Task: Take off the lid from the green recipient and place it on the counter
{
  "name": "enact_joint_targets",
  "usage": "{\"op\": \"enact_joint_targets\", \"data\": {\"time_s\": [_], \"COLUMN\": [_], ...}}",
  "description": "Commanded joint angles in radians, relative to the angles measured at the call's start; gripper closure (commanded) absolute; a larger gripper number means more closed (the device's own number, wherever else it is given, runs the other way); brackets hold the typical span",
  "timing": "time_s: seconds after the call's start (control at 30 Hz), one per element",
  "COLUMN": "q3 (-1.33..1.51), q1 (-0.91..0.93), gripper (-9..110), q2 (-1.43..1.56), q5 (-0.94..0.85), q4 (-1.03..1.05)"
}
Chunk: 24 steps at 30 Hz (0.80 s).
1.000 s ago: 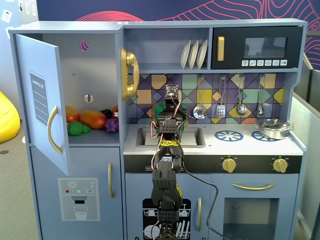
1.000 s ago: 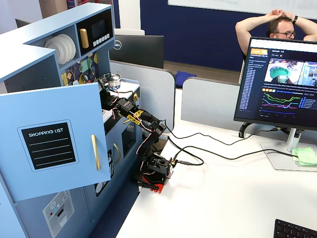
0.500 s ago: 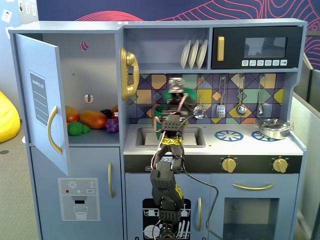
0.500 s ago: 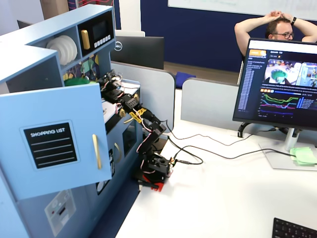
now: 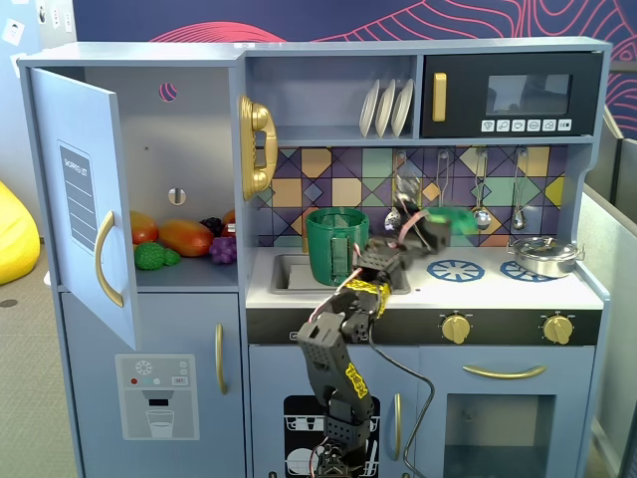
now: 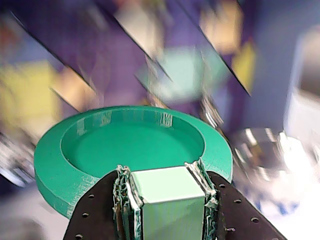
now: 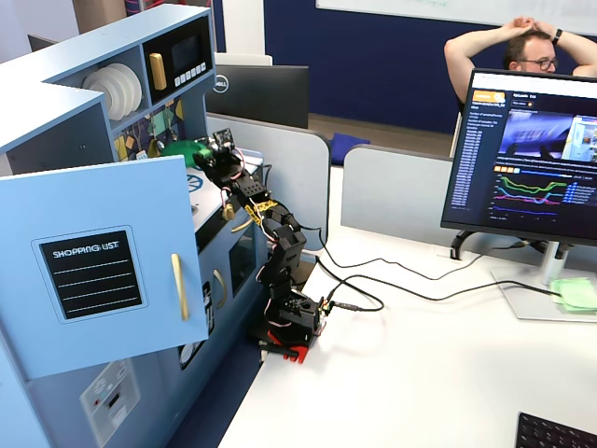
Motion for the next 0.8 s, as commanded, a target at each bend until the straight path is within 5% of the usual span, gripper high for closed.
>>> {"op": "enact_joint_targets", "data": {"time_s": [0.0,0.3,0.77], "q3": [0.035,0.117,0.206], "q1": [0.031,0.041,0.029], "gripper": [101,101,101], "q2": [-0.049,-0.201,-0.244], "q5": [-0.021,-0.017,-0.035], "q4": [-0.15,-0.359,-0.417]}}
